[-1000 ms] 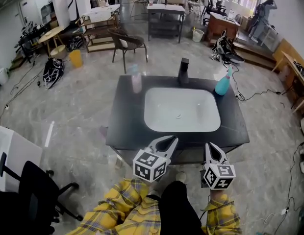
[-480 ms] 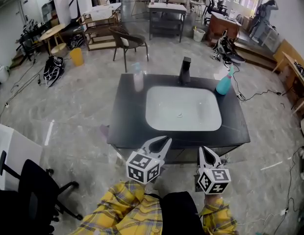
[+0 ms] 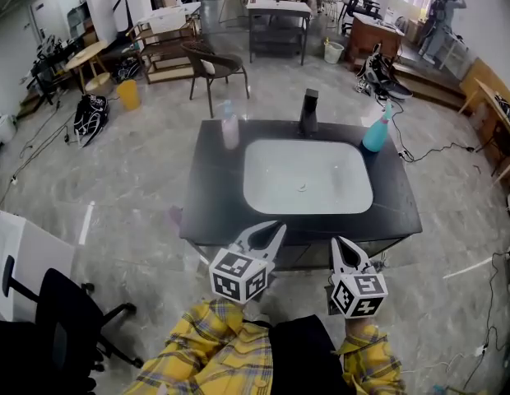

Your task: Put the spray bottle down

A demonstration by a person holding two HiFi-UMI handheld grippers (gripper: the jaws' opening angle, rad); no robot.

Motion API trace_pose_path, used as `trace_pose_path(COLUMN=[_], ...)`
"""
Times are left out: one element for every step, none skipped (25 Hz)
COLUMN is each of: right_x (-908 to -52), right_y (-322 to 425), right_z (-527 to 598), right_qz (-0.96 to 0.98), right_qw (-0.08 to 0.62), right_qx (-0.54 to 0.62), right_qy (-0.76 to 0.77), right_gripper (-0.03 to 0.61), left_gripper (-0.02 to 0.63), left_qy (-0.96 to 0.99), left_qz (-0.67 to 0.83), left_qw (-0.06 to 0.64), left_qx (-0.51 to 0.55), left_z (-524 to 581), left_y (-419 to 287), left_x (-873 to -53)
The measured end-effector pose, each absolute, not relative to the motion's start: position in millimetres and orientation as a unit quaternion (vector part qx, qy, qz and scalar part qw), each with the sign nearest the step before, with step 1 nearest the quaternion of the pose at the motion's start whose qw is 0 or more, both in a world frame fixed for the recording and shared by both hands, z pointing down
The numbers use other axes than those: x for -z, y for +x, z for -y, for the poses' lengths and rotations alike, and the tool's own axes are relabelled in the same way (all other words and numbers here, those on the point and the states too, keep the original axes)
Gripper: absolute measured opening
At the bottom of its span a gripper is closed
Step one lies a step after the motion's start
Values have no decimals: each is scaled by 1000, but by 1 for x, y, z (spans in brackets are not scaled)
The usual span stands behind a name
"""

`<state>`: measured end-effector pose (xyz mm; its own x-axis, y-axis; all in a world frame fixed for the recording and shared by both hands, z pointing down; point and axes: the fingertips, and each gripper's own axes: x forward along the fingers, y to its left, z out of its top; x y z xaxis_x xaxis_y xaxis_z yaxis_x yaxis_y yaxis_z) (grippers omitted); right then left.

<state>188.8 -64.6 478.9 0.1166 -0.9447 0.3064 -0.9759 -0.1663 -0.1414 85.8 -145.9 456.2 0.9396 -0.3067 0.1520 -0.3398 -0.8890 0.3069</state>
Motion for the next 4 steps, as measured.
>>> trace_pose_path(right_x=[-478,-478,-478,-478], right_y=[189,189,189,190], right_z=[65,64,64,63], right_qz=[645,645,644,644], right_qw=[46,45,43,42], right_qx=[-165,-166,-167,-167], right_qy=[745,745,745,745], right_gripper=[5,5,5,5], left_gripper=[23,23,23,23], left_qy=[971,971,972,972], left_qz=[165,163,161,158], left_qw=[167,166,165,164], left_qx=[-51,-52,-54,-56], left_z=[146,145,144,142], left_y=[86,87,88,89], left_x=[-456,-455,-455,-456])
